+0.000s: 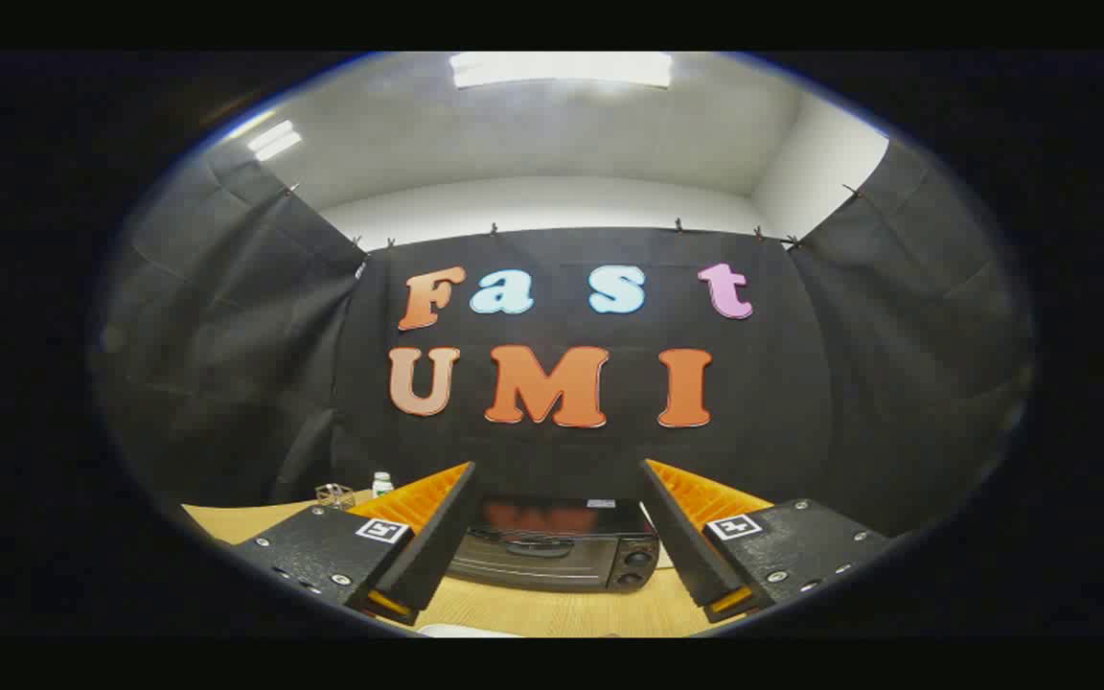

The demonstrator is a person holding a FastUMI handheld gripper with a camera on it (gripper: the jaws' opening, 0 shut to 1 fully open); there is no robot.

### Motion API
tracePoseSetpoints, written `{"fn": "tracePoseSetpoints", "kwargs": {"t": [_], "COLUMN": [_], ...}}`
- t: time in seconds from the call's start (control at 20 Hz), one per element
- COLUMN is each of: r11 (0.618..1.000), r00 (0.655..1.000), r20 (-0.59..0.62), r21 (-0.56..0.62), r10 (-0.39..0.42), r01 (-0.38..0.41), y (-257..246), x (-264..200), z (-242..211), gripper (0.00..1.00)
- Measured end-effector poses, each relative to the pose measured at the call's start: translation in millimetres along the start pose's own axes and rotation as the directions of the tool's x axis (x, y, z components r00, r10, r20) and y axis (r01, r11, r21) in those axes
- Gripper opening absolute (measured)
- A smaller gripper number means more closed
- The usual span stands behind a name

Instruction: Open the toaster oven, put the food inside, and close the toaster oven door.

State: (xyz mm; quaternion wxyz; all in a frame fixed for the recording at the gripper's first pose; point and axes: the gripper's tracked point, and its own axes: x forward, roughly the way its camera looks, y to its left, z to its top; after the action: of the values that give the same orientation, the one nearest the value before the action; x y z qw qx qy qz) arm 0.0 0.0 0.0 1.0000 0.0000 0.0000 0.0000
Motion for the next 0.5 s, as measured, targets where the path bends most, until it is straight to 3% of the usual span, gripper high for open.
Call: {"fn": "tracePoseSetpoints", "kwargs": {"t": [0.5], "r11": [1.0], "r00": [1.0], "r20": [-0.01], "r21": [0.008], "r10": [0.007], "r01": [-0.007], "y": [6.9], "x": [0.6], "z": [-3.5], "gripper": [0.97]}}
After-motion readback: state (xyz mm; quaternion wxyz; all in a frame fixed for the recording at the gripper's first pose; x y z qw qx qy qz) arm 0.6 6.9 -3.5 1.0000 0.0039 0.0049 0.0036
